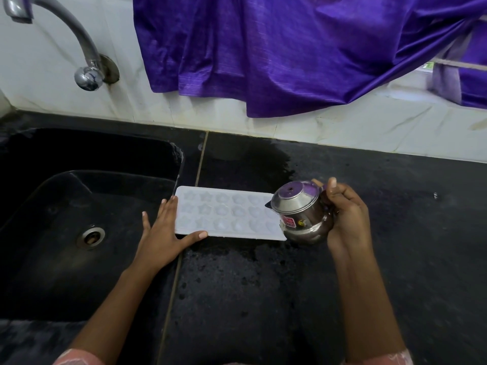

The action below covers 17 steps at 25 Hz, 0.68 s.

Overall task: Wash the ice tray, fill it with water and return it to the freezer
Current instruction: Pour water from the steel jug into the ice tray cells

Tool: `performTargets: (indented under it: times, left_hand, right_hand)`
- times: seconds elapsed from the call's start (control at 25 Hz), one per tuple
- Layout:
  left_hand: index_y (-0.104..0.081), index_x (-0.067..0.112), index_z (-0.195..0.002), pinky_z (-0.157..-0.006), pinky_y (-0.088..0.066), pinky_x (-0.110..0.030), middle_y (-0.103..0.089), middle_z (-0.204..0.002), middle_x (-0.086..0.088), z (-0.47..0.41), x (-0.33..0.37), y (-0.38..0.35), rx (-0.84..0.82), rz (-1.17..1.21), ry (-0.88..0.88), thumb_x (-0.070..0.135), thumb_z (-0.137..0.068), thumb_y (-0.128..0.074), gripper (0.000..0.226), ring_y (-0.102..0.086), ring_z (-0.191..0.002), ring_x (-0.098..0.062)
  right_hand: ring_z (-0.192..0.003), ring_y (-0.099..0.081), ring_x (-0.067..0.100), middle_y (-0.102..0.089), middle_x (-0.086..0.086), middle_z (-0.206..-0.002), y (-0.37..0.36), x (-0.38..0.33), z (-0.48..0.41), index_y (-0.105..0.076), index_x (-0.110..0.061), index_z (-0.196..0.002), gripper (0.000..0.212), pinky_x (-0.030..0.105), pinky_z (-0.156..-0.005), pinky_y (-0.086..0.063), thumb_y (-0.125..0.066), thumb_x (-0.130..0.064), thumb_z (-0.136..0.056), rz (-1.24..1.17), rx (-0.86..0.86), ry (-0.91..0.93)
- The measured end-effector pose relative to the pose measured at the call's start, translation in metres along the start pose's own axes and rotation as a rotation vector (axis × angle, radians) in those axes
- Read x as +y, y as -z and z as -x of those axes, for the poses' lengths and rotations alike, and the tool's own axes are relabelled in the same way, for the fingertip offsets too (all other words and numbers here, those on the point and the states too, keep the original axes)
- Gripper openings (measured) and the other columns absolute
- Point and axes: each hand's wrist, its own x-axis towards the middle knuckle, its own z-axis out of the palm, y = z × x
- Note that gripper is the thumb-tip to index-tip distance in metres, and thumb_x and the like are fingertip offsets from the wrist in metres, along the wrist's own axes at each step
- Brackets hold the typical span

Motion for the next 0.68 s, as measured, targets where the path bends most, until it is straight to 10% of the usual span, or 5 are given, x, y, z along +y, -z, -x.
performTargets:
  times: [0.68]
  left_hand:
    - [-0.001, 0.019, -0.149, -0.111, 0.017, -0.039, -0.005, -0.158, 0.003, 0.000, 0.000, 0.001, -0.005, -0.004, 0.004, 0.086, -0.054, -0.033, 0.121, 0.005, -0.143, -0.006]
  right_hand:
    - [-0.077, -0.068, 0.013, -0.073, 0.002, -0.073, -0.022, 0.009, 0.003, -0.055, -0.007, -0.066, 0.020, 0.025, -0.071, -0.056, -0.059, -0.008, -0.085, 0.105, -0.103, -0.024]
